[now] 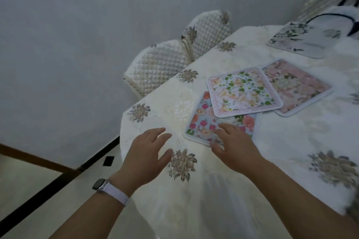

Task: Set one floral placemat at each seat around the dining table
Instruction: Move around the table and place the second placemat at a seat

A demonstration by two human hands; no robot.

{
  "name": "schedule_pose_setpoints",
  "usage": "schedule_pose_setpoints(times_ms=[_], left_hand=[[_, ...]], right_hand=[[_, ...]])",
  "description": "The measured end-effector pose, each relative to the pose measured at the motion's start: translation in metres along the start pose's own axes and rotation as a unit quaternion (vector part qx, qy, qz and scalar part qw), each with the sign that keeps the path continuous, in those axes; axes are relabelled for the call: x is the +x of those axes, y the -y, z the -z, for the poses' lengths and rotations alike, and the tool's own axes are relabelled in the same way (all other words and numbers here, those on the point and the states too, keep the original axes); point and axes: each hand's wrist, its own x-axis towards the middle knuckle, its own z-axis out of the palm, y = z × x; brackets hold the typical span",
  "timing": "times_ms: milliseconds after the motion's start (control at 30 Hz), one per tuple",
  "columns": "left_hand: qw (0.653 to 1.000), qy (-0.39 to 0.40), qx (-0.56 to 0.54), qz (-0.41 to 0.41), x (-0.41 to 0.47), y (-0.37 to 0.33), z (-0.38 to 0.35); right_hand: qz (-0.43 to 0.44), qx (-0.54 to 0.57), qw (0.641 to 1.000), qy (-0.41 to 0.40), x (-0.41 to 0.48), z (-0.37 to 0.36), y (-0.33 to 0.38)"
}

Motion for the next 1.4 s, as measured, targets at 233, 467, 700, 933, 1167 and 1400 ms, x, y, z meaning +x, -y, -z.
schedule_pose_setpoints(times_ms=[233, 467, 700, 933, 1167, 1400], left_hand=[[0.997, 0.013, -0.031, -0.068, 0.054, -0.008, -0.022], [0.987, 0.061, -0.073, -0.129, 0.114, 0.013, -0.059], [0.967, 0.107, -0.123, -0.198, 0.202, 0.053, -0.118], [0.954, 0.170, -0.162, -0.185, 0.289, 0.088, -0.182], [0.946, 0.210, -0.214, -0.124, 0.369, 0.094, -0.225], [0.939, 0.202, -0.273, -0.050, 0.461, 0.059, -0.249]], right_hand=[[-0.057, -0.015, 0.998, -0.013, -0.006, 0.003, -0.021], [-0.156, 0.011, 0.987, -0.019, 0.016, -0.007, -0.032], [-0.273, 0.048, 0.961, 0.019, 0.072, -0.057, -0.035], [-0.444, 0.228, 0.866, -0.032, 0.138, -0.090, -0.039], [-0.532, 0.426, 0.698, -0.219, 0.186, -0.093, -0.057], [-0.565, 0.501, 0.553, -0.352, 0.203, -0.095, -0.082]])
